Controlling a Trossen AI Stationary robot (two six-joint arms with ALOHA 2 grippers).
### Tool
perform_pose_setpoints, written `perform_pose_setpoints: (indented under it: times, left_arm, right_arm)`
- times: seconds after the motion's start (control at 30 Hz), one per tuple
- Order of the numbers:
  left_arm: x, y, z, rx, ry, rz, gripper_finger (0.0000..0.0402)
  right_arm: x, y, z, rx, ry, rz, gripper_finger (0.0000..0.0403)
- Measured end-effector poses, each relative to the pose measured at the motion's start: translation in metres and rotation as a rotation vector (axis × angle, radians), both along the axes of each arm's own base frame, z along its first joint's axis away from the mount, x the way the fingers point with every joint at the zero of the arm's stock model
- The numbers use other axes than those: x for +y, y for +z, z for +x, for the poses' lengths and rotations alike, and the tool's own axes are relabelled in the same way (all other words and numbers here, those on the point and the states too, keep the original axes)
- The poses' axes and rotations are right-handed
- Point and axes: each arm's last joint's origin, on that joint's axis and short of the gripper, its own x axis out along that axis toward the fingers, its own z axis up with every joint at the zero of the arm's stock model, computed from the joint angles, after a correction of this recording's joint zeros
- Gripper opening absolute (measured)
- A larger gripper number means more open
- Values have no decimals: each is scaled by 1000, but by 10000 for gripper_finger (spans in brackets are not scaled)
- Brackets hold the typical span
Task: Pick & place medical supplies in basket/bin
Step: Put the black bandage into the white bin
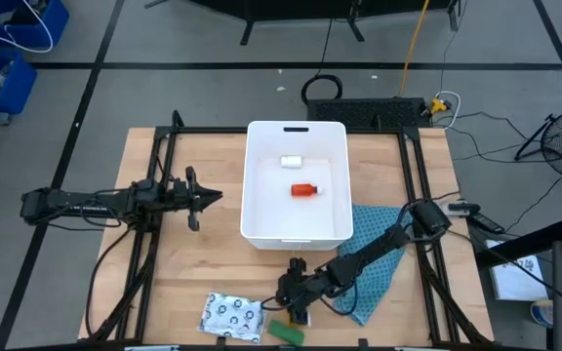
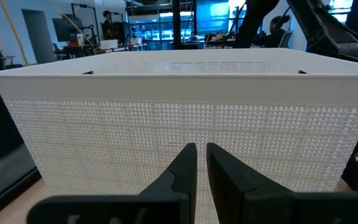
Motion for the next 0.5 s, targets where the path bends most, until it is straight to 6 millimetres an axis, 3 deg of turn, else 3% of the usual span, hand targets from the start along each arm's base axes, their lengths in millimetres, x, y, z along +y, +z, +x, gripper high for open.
perform_pose_setpoints:
  times: [0.23,0.37,0.5]
  left_arm:
    - [0,0,0,0,0,-1,42]
    - [0,0,0,1,0,-1,42]
    - [0,0,0,1,0,-2,42]
  right_arm:
    - [-6,16,2,-48,57,-45,152]
    - [-11,44,0,-122,86,-65,98]
    - [-17,84,-8,-204,130,-91,87]
